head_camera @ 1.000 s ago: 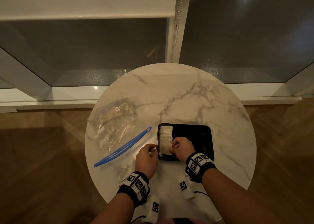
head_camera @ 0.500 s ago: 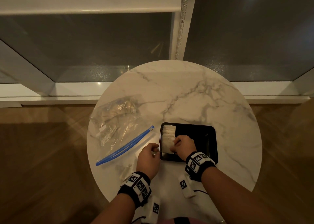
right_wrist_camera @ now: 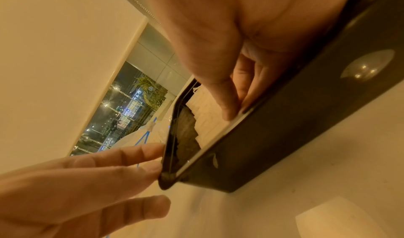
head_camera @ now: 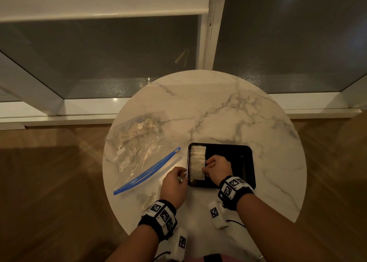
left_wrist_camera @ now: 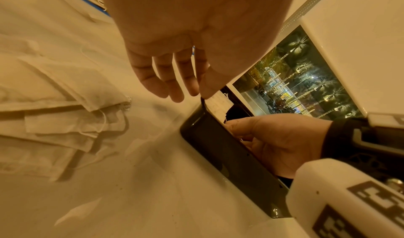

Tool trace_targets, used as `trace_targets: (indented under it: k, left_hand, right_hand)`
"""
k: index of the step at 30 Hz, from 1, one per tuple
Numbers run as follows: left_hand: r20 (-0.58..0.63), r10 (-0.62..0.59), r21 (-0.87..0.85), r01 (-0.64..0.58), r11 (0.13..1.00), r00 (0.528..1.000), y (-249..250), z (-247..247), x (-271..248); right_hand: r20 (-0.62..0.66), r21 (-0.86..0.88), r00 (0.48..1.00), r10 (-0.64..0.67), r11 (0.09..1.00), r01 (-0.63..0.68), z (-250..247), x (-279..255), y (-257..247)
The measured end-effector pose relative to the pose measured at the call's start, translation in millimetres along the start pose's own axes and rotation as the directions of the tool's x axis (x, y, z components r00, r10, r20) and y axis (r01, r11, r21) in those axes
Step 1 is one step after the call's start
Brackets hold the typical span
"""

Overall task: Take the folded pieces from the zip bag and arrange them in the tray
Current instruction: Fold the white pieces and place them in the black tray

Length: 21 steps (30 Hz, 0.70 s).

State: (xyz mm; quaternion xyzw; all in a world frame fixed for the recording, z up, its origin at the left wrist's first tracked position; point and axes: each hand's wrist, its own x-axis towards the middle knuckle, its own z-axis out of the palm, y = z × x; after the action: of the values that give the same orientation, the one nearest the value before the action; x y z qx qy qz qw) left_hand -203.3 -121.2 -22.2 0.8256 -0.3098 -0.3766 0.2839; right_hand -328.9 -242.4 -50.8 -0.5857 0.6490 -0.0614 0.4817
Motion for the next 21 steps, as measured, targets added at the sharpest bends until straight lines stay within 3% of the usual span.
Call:
trace_targets:
  k: [21]
  left_hand:
    - [0.006, -0.005, 0.011, 0.005, 1.0, 1.0, -4.2, 0.2, -0.6]
  right_hand:
    - [-0.011, 0.039, 0.999, -0.051, 0.998, 0.052, -5.1, -7.7, -4.9]
